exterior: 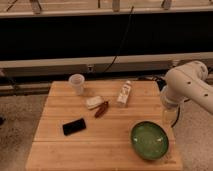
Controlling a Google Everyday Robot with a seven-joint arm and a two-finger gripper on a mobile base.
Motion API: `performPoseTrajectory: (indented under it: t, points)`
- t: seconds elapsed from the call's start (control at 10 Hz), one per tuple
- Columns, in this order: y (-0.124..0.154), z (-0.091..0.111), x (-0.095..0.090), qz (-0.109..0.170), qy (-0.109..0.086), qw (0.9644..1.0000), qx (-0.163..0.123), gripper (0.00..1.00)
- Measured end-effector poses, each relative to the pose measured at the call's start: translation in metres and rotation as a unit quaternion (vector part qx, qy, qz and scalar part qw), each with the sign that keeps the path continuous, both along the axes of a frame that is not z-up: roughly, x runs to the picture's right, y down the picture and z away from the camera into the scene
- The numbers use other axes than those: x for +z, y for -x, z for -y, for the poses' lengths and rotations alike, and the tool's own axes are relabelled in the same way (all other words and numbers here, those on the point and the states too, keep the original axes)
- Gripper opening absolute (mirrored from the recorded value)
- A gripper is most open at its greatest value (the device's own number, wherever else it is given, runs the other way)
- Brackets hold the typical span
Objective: Push the ceramic bowl across the table
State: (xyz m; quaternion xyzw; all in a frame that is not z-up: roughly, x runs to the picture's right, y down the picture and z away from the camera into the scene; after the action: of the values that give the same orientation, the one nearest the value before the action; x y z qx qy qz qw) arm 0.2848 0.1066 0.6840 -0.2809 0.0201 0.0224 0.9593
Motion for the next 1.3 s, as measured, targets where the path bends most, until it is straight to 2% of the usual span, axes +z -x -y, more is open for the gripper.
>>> performPoseTrajectory:
  t: [0.8,1.1,1.3]
  points:
    - [0.0,0.0,0.0,0.0,0.0,1.0,0.0,0.8]
    - [-0.007,-0.023,0.002,0.006,0.0,1.0,0.006,0.8]
    - [-0.008,-0.027,0.003,0.007,-0.001,1.0,0.007,0.8]
